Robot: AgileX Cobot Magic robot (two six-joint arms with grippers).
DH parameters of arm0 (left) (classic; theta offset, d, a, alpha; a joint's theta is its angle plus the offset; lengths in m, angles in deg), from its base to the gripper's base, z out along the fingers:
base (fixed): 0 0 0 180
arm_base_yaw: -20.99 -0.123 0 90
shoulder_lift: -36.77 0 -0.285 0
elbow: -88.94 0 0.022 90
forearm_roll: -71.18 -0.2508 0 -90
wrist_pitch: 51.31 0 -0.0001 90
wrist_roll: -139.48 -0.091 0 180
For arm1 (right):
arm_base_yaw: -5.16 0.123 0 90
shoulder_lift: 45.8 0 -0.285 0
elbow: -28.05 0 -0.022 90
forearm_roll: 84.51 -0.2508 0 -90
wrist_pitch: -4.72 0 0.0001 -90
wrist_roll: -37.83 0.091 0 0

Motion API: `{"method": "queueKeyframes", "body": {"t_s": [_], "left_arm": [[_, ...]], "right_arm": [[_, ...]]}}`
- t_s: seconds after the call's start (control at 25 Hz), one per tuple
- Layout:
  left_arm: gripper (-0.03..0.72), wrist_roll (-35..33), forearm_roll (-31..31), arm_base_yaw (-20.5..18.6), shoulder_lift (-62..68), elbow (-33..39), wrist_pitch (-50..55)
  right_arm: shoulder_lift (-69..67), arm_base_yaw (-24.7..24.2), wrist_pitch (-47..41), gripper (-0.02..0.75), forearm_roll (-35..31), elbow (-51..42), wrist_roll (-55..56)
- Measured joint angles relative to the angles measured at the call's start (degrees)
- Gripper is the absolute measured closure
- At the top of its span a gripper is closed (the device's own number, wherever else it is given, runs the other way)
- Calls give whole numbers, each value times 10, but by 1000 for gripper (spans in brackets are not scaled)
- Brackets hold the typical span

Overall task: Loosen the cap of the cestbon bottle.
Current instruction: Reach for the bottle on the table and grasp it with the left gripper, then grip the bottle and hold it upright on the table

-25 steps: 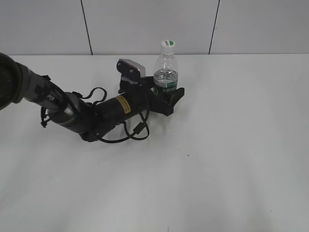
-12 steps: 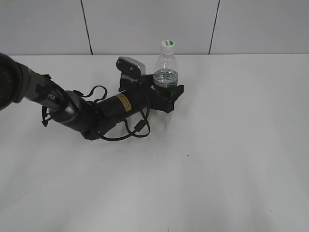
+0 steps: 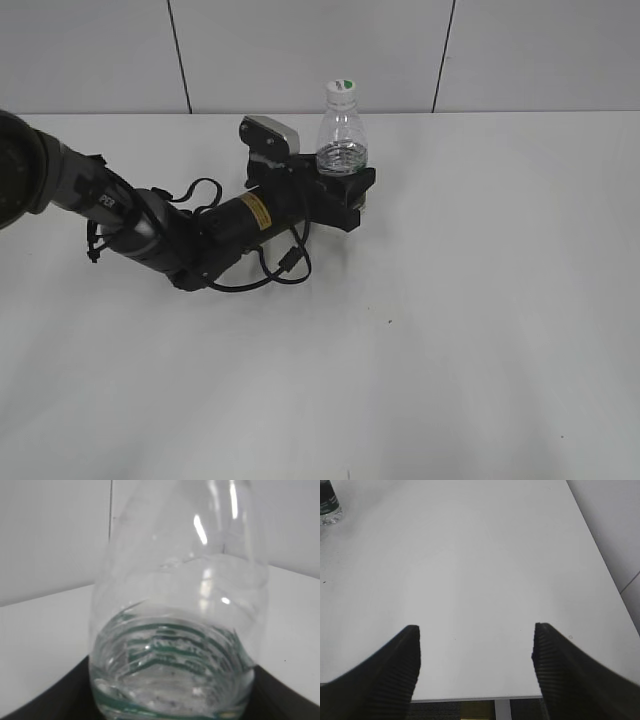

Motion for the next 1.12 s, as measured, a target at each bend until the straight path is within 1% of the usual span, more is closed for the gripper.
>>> {"method": "queueKeyframes", "body": {"t_s": [0.04, 0.4, 0.52, 0.64, 0.72, 0.84, 0.96, 1.12], "left_arm": [[279, 0, 0, 0, 0, 0, -4], [279, 0, -1, 0, 0, 0, -2], [279, 0, -11, 0, 0, 0, -2], [279, -1, -48, 0, 0, 0, -2], [279, -1, -85, 0, -6, 1, 1], [279, -1, -111, 0, -27, 21, 11], [279, 0, -123, -1, -57, 49, 11], [279, 0, -131, -12, -94, 99, -45]], "right_arm": [[0, 0, 0, 202, 0, 0, 0], [0, 0, 0, 202, 0, 0, 0], [0, 0, 0, 202, 0, 0, 0], [0, 0, 0, 202, 0, 0, 0], [0, 0, 0, 202, 0, 0, 0], [0, 0, 0, 202, 0, 0, 0], [0, 0, 0, 202, 0, 0, 0], [0, 0, 0, 202, 0, 0, 0]]}}
